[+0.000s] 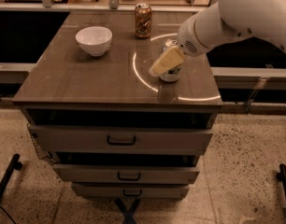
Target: Place 7up can into white bowl
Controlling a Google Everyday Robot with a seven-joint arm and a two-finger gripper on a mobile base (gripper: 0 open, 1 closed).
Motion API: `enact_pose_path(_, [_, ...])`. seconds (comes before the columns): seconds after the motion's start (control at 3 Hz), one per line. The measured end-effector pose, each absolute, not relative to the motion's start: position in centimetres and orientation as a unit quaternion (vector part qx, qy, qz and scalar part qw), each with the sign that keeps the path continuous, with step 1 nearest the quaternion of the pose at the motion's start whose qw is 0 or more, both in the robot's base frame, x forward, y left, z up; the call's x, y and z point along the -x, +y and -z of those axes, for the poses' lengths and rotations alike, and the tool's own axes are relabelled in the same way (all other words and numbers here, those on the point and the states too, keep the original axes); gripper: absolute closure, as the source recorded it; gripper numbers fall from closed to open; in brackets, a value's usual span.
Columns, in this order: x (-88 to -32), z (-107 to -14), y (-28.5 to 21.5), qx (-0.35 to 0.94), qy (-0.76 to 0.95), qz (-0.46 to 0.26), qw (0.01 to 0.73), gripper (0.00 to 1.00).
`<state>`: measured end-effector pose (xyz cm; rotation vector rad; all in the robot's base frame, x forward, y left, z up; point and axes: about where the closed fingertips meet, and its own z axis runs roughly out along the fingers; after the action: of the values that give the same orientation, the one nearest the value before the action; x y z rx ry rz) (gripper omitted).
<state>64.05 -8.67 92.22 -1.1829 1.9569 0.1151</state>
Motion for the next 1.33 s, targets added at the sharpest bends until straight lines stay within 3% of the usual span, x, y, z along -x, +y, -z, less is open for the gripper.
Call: enact_pose_path(1.33, [-64.0, -93.5, -7.3, 0.485, 0.763, -0.065, 0.423, 0.95])
